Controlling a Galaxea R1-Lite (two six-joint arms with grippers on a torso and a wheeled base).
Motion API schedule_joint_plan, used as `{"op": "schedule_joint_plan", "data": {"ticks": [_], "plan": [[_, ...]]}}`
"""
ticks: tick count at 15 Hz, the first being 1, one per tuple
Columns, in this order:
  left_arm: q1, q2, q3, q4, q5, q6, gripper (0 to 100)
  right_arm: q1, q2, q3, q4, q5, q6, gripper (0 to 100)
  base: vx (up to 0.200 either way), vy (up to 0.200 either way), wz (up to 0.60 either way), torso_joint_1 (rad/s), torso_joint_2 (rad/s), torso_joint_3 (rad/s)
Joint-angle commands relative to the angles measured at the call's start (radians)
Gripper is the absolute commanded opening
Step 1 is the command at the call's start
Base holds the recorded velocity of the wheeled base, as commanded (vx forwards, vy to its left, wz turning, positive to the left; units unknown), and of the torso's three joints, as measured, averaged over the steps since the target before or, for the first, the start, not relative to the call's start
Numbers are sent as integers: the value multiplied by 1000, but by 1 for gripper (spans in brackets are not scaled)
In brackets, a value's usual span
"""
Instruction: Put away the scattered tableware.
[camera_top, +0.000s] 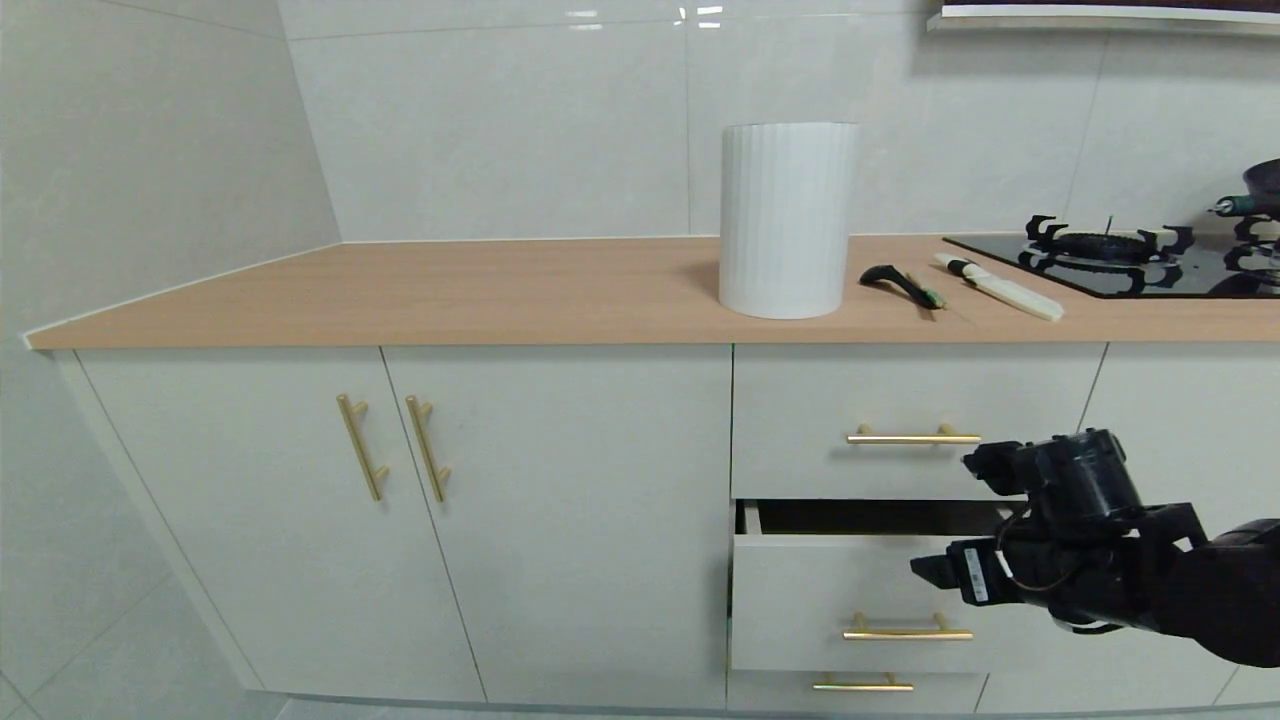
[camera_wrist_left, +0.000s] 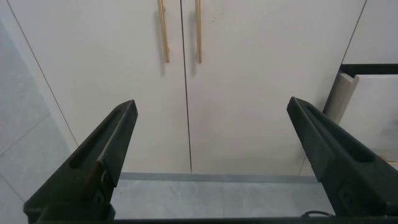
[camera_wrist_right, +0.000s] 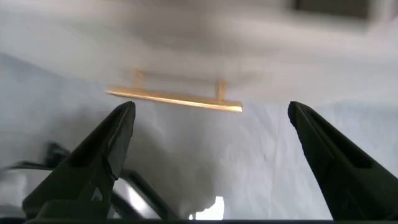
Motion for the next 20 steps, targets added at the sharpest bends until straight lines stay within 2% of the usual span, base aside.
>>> {"op": "schedule_joint_plan", "data": {"ticks": [1, 2, 9, 20], "plan": [[0, 0, 0, 0, 0, -1, 100, 21, -106, -13, -7, -1, 17, 100, 0, 0, 0, 0, 0, 0], [0, 0, 0, 0, 0, -1, 100, 21, -106, -13, -7, -1, 17, 100, 0, 0, 0, 0, 0, 0], [0, 0, 0, 0, 0, 1, 100, 18, 291, -11, -407, -91, 32, 100, 0, 0, 0, 0, 0, 0], [0, 0, 0, 0, 0, 1, 100, 1, 376, -71, -422, -134, 75, 100, 0, 0, 0, 0, 0, 0]]}}
